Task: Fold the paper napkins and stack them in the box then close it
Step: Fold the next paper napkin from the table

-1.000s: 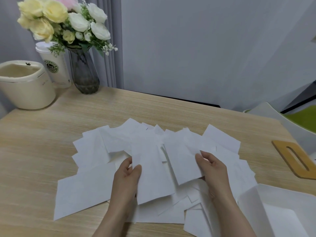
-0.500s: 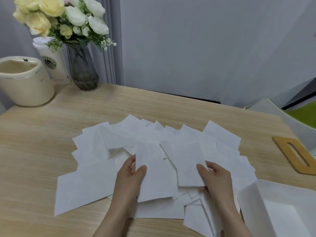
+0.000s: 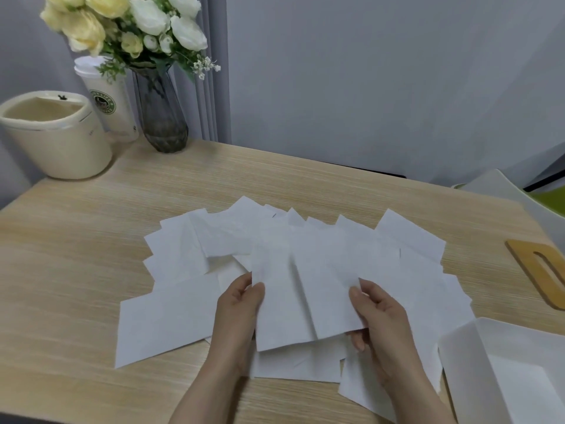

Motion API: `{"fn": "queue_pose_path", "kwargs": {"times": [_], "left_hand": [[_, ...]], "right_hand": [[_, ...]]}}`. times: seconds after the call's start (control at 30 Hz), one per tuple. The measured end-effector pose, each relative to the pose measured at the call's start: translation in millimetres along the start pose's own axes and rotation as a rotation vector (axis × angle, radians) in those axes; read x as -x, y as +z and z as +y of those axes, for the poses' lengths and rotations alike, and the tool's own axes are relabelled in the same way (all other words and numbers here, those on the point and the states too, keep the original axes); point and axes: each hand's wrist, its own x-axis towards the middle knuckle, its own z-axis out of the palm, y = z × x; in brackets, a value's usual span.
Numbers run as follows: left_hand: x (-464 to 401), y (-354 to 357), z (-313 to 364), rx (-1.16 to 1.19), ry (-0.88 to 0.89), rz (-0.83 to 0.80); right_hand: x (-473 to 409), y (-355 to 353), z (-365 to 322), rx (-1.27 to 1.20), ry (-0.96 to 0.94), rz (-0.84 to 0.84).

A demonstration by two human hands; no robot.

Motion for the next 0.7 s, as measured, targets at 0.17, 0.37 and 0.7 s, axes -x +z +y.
{"fn": "queue_pose_path", "kwargs": {"times": [0.17,0.37,0.7], "left_hand": [[0,-1,1,-0.032,-0.007,0.009],[4,1,5,0.003,-0.008,0.013],[0,1,1,-0.073,0.013,0.013]], "right_hand": [[15,30,9,0.002,0.061,-0.125],[21,45,10,0.051,0.072,-0.097],[20,48,12,0.078,0.050,-0.093]]}}
